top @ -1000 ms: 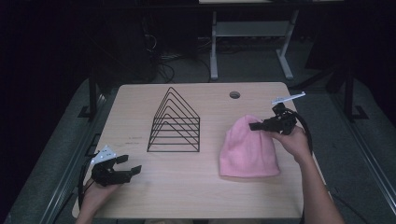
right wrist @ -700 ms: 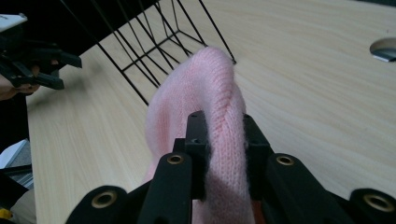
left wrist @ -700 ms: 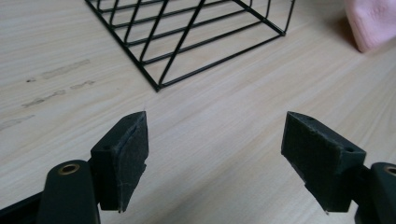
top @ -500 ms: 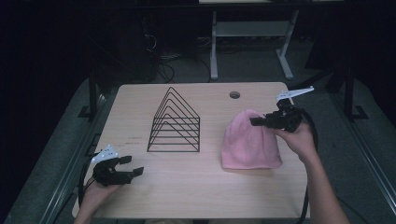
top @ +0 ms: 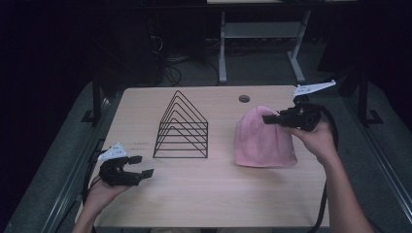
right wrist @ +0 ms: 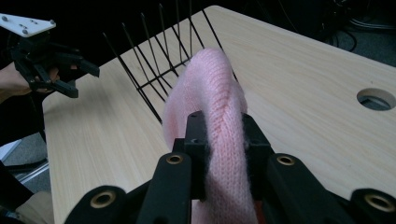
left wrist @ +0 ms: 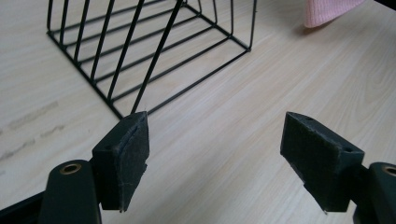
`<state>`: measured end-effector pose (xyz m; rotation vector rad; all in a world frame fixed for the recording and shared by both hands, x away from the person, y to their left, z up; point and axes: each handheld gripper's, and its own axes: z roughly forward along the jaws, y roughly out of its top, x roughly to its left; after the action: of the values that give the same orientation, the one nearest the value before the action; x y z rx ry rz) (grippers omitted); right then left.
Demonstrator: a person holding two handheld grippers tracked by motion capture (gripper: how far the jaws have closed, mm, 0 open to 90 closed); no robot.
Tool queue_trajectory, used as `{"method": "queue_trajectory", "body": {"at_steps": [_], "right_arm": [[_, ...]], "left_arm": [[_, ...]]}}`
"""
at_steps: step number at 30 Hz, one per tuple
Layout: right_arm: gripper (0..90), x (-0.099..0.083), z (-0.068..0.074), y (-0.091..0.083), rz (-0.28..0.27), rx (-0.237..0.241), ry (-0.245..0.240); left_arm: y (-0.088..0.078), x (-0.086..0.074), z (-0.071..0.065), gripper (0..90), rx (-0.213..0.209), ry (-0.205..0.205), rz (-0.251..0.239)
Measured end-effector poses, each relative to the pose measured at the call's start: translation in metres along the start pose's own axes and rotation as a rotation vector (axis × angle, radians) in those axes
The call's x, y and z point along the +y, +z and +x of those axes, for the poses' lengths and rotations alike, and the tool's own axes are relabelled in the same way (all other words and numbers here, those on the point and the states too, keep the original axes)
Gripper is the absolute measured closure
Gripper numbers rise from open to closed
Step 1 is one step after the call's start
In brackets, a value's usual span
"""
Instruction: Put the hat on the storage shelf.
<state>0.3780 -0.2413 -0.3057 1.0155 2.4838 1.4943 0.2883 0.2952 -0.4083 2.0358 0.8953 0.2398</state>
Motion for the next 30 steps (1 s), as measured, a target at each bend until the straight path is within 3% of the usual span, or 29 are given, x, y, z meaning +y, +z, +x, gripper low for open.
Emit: {"method": "queue_trajectory", "body": {"at_steps": [11,30], "right_arm": [[77.2,0.026,0.013,-0.003,-0.023,0.021,-0.041],[77.2,0.076,0.046,-0.001,-0.043,0.066,-0.139]], "left_arm": [[-0.011,0.041,-0.018,23.4,-0.082,0.097,-0.015],[-0.026,0.093,-0.024,23.4,-0.161,0.169,-0.046]]}}
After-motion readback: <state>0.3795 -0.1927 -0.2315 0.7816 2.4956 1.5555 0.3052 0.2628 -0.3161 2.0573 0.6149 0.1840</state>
